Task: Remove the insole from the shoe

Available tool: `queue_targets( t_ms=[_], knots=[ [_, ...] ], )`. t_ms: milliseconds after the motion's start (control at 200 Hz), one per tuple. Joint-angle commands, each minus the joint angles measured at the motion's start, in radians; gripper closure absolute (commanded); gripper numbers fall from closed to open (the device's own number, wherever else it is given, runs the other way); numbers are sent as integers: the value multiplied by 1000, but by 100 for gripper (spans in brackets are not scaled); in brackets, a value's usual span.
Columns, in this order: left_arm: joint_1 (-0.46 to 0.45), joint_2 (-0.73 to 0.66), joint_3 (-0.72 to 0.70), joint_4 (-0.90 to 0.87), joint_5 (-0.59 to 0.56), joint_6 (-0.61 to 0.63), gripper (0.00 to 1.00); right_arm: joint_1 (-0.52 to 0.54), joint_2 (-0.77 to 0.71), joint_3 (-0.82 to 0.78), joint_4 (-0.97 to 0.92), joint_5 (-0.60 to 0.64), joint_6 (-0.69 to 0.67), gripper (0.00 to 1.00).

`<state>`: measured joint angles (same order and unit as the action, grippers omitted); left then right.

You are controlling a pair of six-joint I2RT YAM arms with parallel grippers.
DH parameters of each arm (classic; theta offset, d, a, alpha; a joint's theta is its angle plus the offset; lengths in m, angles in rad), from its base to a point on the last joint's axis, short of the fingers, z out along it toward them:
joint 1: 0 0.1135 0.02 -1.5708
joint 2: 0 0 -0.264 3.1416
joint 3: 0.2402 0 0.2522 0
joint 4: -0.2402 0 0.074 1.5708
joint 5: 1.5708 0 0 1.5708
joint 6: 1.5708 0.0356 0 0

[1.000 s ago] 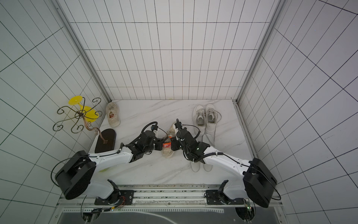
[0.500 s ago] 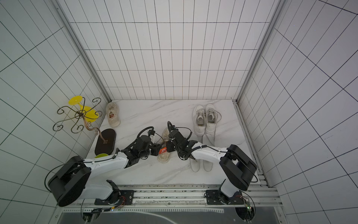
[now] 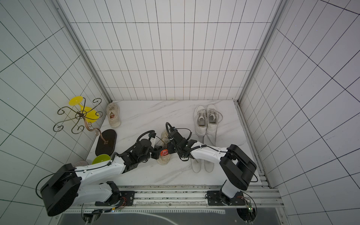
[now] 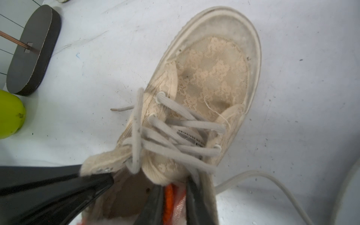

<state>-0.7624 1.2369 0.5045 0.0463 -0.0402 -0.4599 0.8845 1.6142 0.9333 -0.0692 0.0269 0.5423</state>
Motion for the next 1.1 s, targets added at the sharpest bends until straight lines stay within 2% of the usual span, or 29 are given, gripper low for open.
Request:
queue_targets(
  t_ms=[0, 170, 470, 955, 1094],
  knots=[
    [-16, -47, 6, 83, -43, 23, 100, 8, 32, 52, -119, 5, 20, 70],
    [-27, -53, 5, 83, -60, 27, 100, 11, 51, 63, -144, -35, 37, 64],
    [-44, -74, -2, 91, -76, 33, 100, 54, 116, 85, -115, -113, 55, 64],
    [-48, -96, -18, 107, -78, 29, 100, 80, -11, 78, -78, -93, 61, 61],
    [-51, -97, -21, 114, -77, 30, 100, 92, -9, 81, -87, -99, 72, 60]
  ],
)
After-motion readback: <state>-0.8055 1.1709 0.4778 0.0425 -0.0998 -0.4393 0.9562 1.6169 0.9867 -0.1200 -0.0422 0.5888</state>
